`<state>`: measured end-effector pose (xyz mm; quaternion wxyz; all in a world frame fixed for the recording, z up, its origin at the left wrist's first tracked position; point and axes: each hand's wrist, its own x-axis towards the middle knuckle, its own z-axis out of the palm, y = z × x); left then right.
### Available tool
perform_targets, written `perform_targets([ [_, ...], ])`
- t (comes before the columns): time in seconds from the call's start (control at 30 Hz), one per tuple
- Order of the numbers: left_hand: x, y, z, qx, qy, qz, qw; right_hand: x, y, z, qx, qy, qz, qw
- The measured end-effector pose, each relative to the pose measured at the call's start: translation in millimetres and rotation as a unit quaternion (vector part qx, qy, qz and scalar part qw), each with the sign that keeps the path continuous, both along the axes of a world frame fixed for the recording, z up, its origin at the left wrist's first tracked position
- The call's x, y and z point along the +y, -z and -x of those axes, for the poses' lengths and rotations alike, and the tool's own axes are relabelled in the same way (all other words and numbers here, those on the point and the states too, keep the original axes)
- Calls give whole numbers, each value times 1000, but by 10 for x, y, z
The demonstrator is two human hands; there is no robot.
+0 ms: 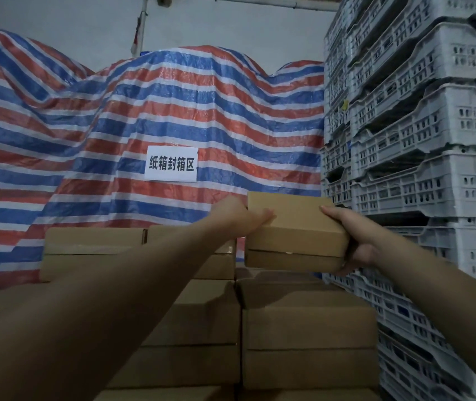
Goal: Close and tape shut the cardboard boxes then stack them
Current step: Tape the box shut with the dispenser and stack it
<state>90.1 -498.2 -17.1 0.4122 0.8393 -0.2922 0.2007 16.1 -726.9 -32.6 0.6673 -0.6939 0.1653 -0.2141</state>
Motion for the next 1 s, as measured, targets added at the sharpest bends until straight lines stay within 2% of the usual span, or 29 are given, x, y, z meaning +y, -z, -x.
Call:
perform_targets([
  [0.13, -107, 15, -259, -60, -98, -26, 993, -80, -37, -279, 68, -14, -24, 997],
  [0.27, -129, 119, -437, -58, -133, -76, 986, -44, -85, -440, 114, -11, 12, 993],
  [0.37, -156, 166, -485, -39, -136, -95, 985, -61, -74, -497, 113, -30, 15, 993],
  [0.53, -139, 197, -504, -128, -170, -126, 969, -120, -33, -545, 91, -40, 17, 995],
  [0.6, -109, 214, -519, -148, -173, -155, 961, -152, 5, -555, 87, -46, 19, 995],
  [0.67, -58, 239, -517, -156, -154, -147, 964, -146, 40, -557, 84, -36, 31, 995],
  [0.73, 26, 253, -464, -186, -126, -94, 970, -114, 57, -546, 98, -19, 66, 993],
  [0.8, 158, 235, -360, -229, -103, -30, 967, -25, 20, -495, 114, 21, 155, 981],
  [0.87, 333, 171, -242, -261, -99, 2, 960, 90, -62, -439, 55, 99, 255, 960],
  [0.93, 549, 83, -106, -267, -104, 25, 958, 247, -176, -355, -13, 188, 341, 921],
  [1.0, 775, 2, 35, -261, -107, 51, 958, 476, -289, -216, -73, 237, 394, 885],
])
